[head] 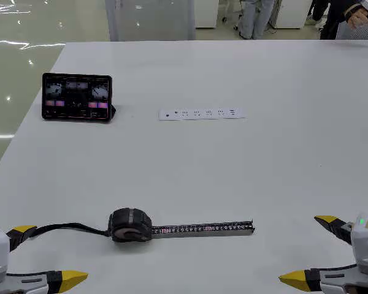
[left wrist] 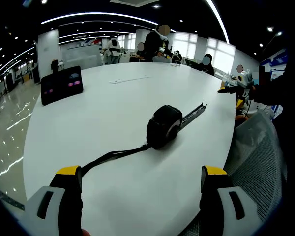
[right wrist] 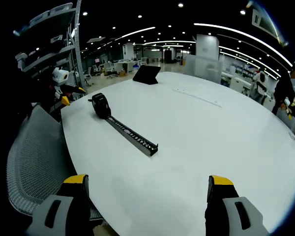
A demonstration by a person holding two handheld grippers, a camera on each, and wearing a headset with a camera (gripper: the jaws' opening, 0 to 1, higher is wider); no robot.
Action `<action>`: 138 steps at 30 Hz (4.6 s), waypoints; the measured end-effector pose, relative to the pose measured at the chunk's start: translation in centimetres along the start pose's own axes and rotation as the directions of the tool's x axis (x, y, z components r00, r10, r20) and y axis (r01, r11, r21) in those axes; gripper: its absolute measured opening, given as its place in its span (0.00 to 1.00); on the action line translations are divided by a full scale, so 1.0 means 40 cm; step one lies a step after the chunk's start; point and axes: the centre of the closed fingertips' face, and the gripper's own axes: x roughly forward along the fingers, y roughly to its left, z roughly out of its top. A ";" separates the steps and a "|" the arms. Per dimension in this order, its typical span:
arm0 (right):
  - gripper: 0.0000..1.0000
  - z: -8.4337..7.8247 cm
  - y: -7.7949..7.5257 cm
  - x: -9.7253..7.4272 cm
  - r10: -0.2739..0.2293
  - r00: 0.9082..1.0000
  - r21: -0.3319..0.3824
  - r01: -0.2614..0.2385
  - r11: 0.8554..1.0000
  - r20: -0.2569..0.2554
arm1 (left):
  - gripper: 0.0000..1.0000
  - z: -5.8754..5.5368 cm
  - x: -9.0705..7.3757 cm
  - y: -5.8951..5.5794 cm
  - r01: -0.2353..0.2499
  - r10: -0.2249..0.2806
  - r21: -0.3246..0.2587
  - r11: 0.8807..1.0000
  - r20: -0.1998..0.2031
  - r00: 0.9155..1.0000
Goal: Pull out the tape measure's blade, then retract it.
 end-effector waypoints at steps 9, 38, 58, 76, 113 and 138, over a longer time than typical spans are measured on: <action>0.99 -0.040 -0.008 -0.021 -0.036 0.999 0.006 0.036 0.999 -0.016 | 0.99 0.001 -0.010 -0.019 -0.006 0.006 0.022 1.000 0.009 1.000; 0.99 -0.057 0.001 -0.025 -0.014 0.998 -0.036 0.013 0.999 -0.054 | 0.99 -0.007 -0.012 -0.033 -0.003 0.002 0.045 0.999 0.017 1.000; 0.99 -0.003 -0.024 -0.016 0.004 0.998 -0.048 -0.007 0.999 -0.058 | 0.99 0.090 0.023 -0.075 -0.003 0.003 -0.002 1.000 0.085 0.996; 0.99 0.033 -0.066 0.020 0.036 0.987 -0.212 -0.070 0.975 -0.159 | 0.99 0.128 0.089 -0.119 -0.057 0.054 0.046 0.997 0.059 0.997; 0.99 0.052 -0.064 0.186 0.201 0.898 -0.331 -0.341 0.880 -0.391 | 0.99 0.165 0.220 -0.189 -0.173 0.186 -0.114 0.978 0.114 0.976; 0.75 0.058 -0.044 0.278 0.232 0.871 -0.407 -0.419 0.812 -0.434 | 0.99 0.171 0.275 -0.159 -0.232 0.253 -0.154 0.960 0.132 0.958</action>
